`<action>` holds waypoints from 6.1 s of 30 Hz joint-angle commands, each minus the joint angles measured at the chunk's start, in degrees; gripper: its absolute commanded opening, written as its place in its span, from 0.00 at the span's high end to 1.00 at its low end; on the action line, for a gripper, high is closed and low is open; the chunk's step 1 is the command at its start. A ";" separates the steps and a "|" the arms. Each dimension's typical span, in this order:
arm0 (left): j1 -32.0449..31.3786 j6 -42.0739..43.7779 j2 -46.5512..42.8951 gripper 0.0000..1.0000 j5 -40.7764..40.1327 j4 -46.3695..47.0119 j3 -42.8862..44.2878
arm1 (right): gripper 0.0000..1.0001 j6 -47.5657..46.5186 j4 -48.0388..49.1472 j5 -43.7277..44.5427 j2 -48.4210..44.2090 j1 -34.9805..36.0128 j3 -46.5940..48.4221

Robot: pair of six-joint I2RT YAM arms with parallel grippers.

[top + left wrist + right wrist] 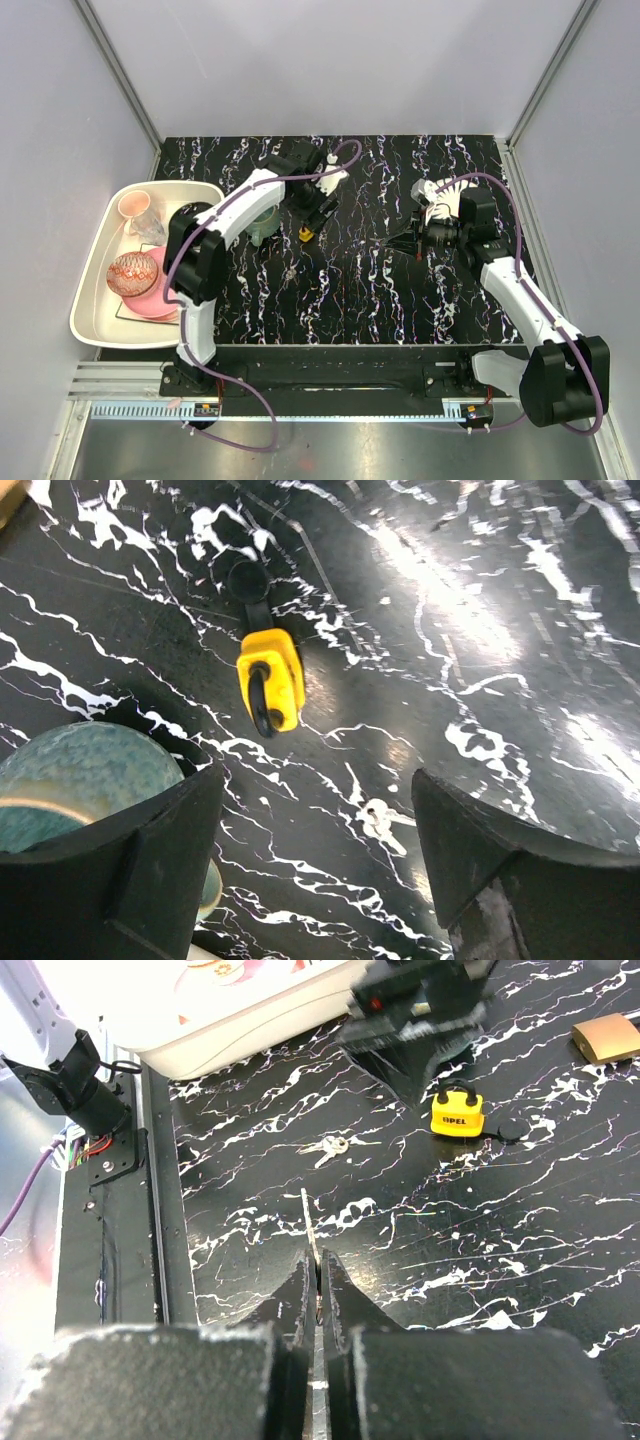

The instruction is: Unlock with the key

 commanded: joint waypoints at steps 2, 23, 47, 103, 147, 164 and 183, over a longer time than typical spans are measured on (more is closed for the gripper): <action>0.87 0.14 5.80 0.23 -6.37 3.43 3.71 | 1.00 0.08 2.52 0.24 -1.66 -0.55 0.82; 1.40 -0.57 13.72 0.46 -5.94 2.82 6.35 | 1.00 0.16 2.96 -0.55 -1.57 -0.99 0.38; 1.67 0.14 14.69 1.00 -3.23 1.33 8.37 | 1.00 0.60 3.31 -0.72 -1.84 -0.82 0.64; 2.28 -17.44 -15.37 1.00 64.81 19.43 -2.00 | 1.00 23.62 24.04 -4.85 -1.93 1.47 -1.38; 0.26 -16.91 -13.44 1.00 59.81 19.87 -2.79 | 1.00 34.35 34.94 -5.82 1.50 1.38 -1.73; -2.20 -22.00 -18.97 1.00 54.45 32.51 -11.48 | 1.00 60.97 63.59 -5.03 7.48 1.38 -3.49; 0.70 -31.85 -17.30 1.00 53.91 40.61 -14.83 | 1.00 60.46 68.00 -3.80 5.46 0.50 -4.89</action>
